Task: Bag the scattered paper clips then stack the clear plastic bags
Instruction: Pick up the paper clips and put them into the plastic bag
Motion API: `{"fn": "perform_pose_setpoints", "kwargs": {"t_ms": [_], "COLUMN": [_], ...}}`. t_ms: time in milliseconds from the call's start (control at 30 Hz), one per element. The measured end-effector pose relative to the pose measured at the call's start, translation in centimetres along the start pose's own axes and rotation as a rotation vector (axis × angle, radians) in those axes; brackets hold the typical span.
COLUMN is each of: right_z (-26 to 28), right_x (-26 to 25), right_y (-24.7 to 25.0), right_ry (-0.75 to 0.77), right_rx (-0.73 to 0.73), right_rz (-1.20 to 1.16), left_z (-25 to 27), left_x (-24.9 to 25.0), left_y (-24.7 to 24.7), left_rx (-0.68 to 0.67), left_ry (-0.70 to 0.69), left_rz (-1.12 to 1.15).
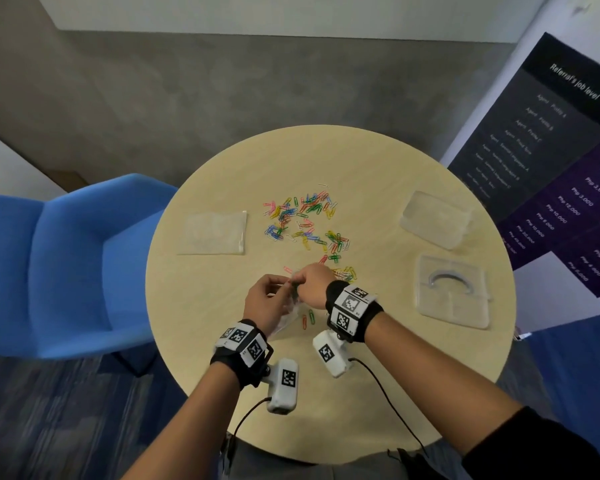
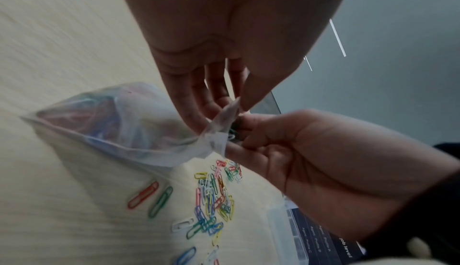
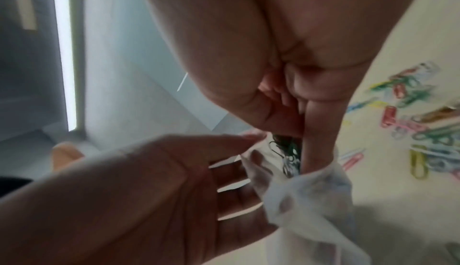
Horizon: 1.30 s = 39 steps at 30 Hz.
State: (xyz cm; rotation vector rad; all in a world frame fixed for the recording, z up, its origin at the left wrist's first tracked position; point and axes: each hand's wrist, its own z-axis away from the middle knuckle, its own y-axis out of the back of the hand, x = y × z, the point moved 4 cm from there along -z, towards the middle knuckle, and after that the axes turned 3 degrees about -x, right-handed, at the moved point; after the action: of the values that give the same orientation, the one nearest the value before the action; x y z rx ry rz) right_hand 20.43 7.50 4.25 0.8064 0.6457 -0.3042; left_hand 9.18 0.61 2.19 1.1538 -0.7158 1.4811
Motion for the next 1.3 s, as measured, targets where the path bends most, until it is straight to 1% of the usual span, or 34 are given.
{"fn": "perform_pose_setpoints", "kwargs": {"t_ms": [100,167,233,300,400,433,467,500,533,567,600,633,667,700,733,767,833,933,1000,1033,1067,1167,1200,1233,1300], "right_z": [0.0,0.2,0.2,-0.6,-1.1,-1.0,-1.1,-1.4,-2.1,-2.9,-3.7,-4.4,-5.0,-5.4,-5.6,-5.5,-4.7,-2.9,-1.7,-1.1,-0.5,1.8,2.3,2.6,2.4], "right_x": [-0.6,-0.9,-1.1,-0.9,-1.1,-1.3,-1.3,-1.2,-0.8,-0.3,-0.1,0.0,0.4,1.0,1.8,2.7,5.1,8.7,9.8,9.7,9.5,9.1,9.4,9.8,10.3], "right_y": [0.1,0.7,1.5,2.1,1.5,1.4,1.4,1.7,2.0,2.4,2.3,1.5,0.0,-1.5,-2.7,-3.2,-3.3,-1.9,-1.2,-1.6,-2.5,-6.7,-7.8,-8.4,-8.0], "right_ry": [0.079,0.151,0.2,0.222,0.213,0.206,0.196,0.183,0.168,0.169,0.19,0.225,0.262,0.287,0.29,0.269,0.227,0.154,0.104,0.127,0.197,0.533,0.601,0.621,0.566], "right_rx": [0.056,0.076,0.059,-0.005,-0.191,-0.206,-0.177,-0.104,0.007,0.123,0.174,0.131,0.027,-0.075,-0.136,-0.162,-0.161,-0.105,-0.051,-0.059,-0.085,-0.154,-0.166,-0.175,-0.152], "right_rz": [0.045,0.011,-0.04,-0.133,-0.379,-0.437,-0.482,-0.511,-0.466,-0.314,-0.06,0.248,0.524,0.726,0.851,0.915,0.975,1.05,1.069,1.073,1.072,1.092,1.109,1.124,1.124], "left_z": [0.0,0.0,0.0,0.0,0.2,0.2,0.3,0.4,0.4,0.5,0.6,0.6,0.7,0.7,0.6,0.6,0.6,0.6,0.5,0.5,0.4,0.4,0.4,0.4,0.3], "left_x": [-0.1,-0.2,-0.5,-0.8,-1.1,-1.2,-1.3,-1.3,-1.3,-1.2,-1.2,-1.1,-1.1,-1.1,-1.2,-1.2,-1.4,-1.7,-2.1,-2.2,-2.3,-2.0,-1.9,-1.9,-1.9], "left_y": [0.6,1.1,1.8,2.4,2.8,2.9,3.0,3.1,3.3,3.6,4.0,4.4,4.9,5.3,5.8,6.3,7.0,7.8,7.8,7.6,7.4,6.4,6.1,5.8,5.5], "left_rx": [0.022,0.039,0.051,0.06,0.057,0.059,0.061,0.064,0.068,0.073,0.082,0.092,0.102,0.111,0.118,0.125,0.138,0.137,0.123,0.117,0.114,0.117,0.115,0.11,0.096], "left_ry": [-0.002,0.007,0.027,0.054,0.078,0.084,0.09,0.096,0.099,0.101,0.101,0.1,0.1,0.103,0.105,0.106,0.111,0.115,0.123,0.128,0.131,0.116,0.105,0.096,0.09], "left_rz": [-0.005,0.032,0.073,0.114,0.169,0.179,0.187,0.192,0.195,0.196,0.2,0.206,0.213,0.221,0.226,0.23,0.243,0.254,0.254,0.258,0.262,0.261,0.253,0.244,0.229]}}
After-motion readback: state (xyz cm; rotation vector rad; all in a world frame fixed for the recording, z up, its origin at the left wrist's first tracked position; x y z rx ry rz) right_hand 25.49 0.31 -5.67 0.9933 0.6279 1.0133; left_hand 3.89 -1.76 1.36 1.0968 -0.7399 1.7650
